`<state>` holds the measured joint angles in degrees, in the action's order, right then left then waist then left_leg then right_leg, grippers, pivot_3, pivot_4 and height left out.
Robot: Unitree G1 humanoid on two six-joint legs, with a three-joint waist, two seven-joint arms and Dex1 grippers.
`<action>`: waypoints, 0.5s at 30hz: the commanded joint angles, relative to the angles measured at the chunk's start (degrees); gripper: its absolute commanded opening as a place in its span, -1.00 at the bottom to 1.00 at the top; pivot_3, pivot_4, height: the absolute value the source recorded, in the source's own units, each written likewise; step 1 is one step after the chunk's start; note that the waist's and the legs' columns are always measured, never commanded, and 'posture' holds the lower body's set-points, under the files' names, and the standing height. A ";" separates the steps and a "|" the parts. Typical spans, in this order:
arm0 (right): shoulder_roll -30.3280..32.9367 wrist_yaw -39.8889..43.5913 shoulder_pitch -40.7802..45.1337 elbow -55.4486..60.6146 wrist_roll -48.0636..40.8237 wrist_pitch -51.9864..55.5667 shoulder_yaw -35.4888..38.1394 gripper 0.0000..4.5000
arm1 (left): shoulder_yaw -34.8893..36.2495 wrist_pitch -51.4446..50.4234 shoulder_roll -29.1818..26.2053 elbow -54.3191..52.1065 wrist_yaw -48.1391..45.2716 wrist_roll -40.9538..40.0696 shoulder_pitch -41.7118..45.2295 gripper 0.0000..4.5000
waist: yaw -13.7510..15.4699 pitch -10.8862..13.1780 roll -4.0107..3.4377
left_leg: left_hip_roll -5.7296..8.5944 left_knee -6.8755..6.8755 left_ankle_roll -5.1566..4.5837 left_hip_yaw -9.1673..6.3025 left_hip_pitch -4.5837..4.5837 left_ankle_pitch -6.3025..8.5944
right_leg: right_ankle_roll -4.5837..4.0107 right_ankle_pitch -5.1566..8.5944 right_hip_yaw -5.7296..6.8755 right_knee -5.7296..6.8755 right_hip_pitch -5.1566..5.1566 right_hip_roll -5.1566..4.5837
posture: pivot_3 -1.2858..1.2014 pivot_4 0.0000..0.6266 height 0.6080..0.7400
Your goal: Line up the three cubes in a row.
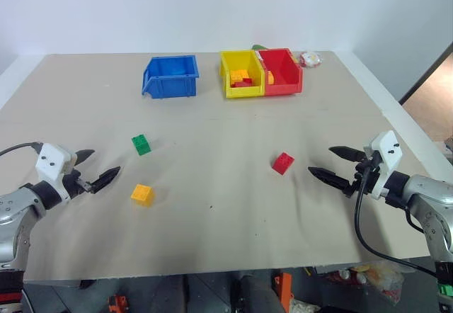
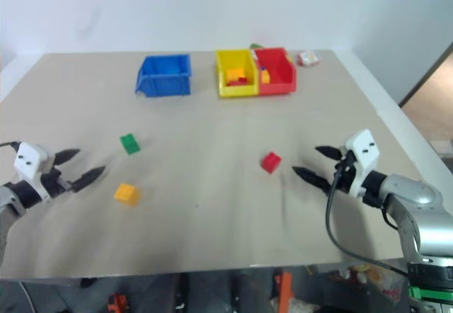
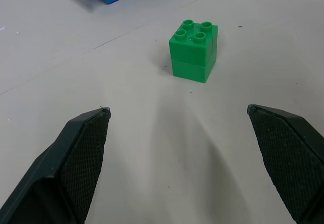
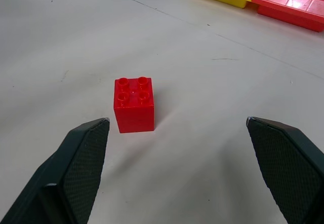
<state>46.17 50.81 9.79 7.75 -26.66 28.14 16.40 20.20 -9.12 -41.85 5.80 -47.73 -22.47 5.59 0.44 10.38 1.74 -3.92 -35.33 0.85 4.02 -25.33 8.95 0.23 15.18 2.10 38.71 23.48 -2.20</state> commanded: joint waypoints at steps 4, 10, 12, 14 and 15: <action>1.61 1.17 1.10 -0.60 0.17 -1.21 0.93 1.00 | 1.20 0.90 -2.28 -0.69 -3.45 -1.19 1.10 1.00 | 0.01 0.00 0.00 | 0.01 -0.04 0.00 0.03 0.01 0.00 | 0.02 -0.02 -0.01 0.00 -0.02 -0.01 | 0.03 -0.52 0.95; 1.31 1.07 0.60 -0.65 -0.24 -0.84 1.13 1.00 | 1.55 1.46 -2.29 0.28 -4.27 -0.92 1.75 1.00 | 0.01 0.00 0.00 | 0.01 -0.03 -0.02 0.21 0.03 0.00 | 0.02 -0.03 -0.07 0.00 -0.01 -0.04 | 0.03 -0.52 0.95; 1.14 0.88 0.50 -0.46 -0.31 -0.76 1.19 1.00 | 1.44 1.75 -2.38 0.73 -4.57 -0.62 1.91 1.00 | 0.01 0.00 0.00 | 0.00 -0.03 -0.02 0.32 0.03 0.01 | 0.02 -0.03 -0.05 0.00 -0.01 -0.04 | 0.03 -0.52 0.95; 1.13 0.75 0.31 -0.21 -0.24 -0.84 1.23 1.00 | 1.21 2.32 -2.47 1.29 -4.77 -0.11 2.07 1.00 | 0.01 0.00 0.00 | 0.00 -0.03 -0.02 0.33 0.03 0.01 | 0.02 -0.02 -0.05 0.00 -0.01 -0.04 | 0.03 -0.52 0.95; 1.12 0.63 0.26 -0.13 -0.15 -1.02 1.28 1.00 | 1.11 2.77 -2.50 1.56 -4.85 0.17 2.20 1.00 | 0.01 0.00 0.00 | 0.00 -0.03 -0.02 0.34 0.04 0.01 | 0.02 -0.02 -0.06 0.01 -0.01 -0.03 | 0.03 -0.52 0.95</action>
<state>46.65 51.46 9.86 6.54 -26.59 27.78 16.38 20.20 -7.83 -43.03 7.36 -52.24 -22.46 7.15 0.44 10.37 1.74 -3.92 -35.36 0.83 4.36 -25.28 8.96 0.25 15.16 2.04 38.72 23.47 -2.22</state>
